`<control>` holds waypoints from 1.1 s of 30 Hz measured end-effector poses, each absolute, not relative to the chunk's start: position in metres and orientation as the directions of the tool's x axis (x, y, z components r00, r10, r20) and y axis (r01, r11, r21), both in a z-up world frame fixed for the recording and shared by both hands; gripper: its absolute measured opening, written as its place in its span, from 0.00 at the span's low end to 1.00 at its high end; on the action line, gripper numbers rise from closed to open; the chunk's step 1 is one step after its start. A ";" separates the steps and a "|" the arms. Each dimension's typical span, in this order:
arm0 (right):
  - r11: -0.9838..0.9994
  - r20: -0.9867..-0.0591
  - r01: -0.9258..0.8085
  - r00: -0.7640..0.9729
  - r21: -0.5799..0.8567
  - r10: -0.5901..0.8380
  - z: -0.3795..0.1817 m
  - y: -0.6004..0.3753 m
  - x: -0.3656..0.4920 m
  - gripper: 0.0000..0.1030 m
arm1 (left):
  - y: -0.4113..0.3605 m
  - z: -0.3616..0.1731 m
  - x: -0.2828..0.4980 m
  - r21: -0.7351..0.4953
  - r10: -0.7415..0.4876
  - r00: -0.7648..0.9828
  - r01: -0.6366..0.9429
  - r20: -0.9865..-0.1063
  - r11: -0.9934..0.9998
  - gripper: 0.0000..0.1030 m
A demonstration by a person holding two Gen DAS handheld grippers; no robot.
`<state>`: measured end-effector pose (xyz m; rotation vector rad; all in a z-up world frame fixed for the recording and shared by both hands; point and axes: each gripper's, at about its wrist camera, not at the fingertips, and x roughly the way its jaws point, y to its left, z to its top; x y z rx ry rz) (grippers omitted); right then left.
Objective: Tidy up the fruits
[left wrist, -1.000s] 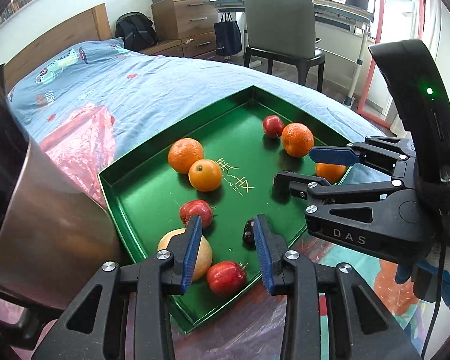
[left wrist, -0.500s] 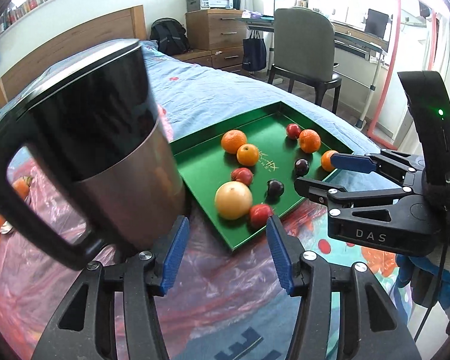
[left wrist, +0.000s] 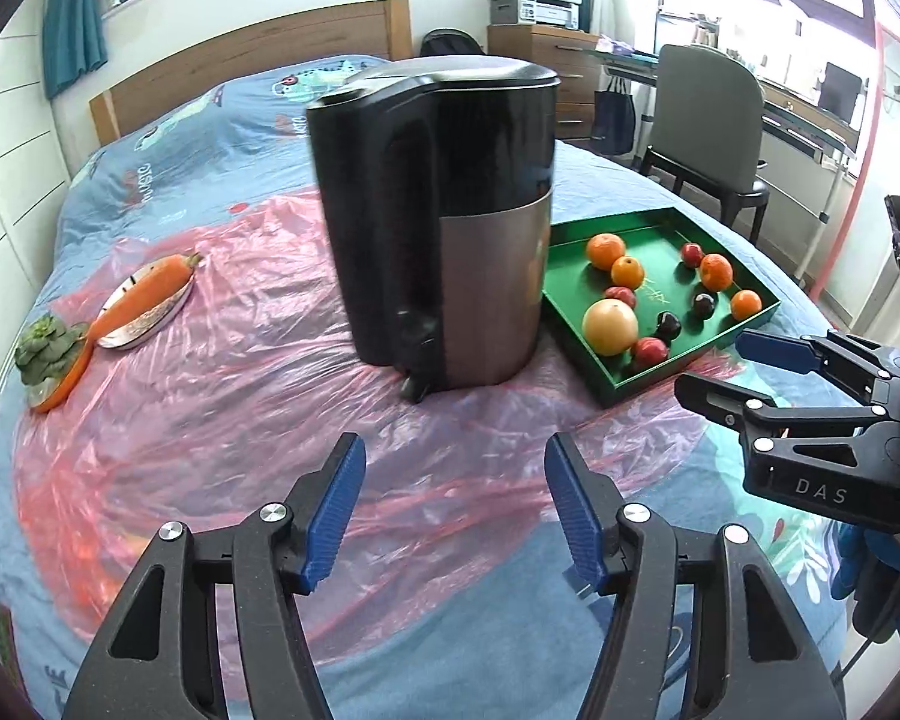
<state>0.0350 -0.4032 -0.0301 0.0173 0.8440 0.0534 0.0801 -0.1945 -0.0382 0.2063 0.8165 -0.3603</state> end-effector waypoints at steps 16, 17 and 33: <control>0.994 -0.727 -0.104 0.681 0.031 0.094 -0.028 -0.320 0.014 1.00 | -0.097 -0.041 0.050 0.063 -0.087 0.679 0.194 -0.729 0.979 0.73; 0.994 -0.723 -0.101 0.685 0.033 0.093 -0.027 -0.318 0.012 1.00 | -0.094 -0.041 0.049 0.065 -0.080 0.682 0.184 -0.727 0.981 0.73; 0.996 -0.638 -0.074 0.769 -0.043 0.029 0.002 -0.309 -0.011 1.00 | -0.084 -0.008 0.022 0.094 -0.032 0.766 0.120 -0.642 0.988 0.89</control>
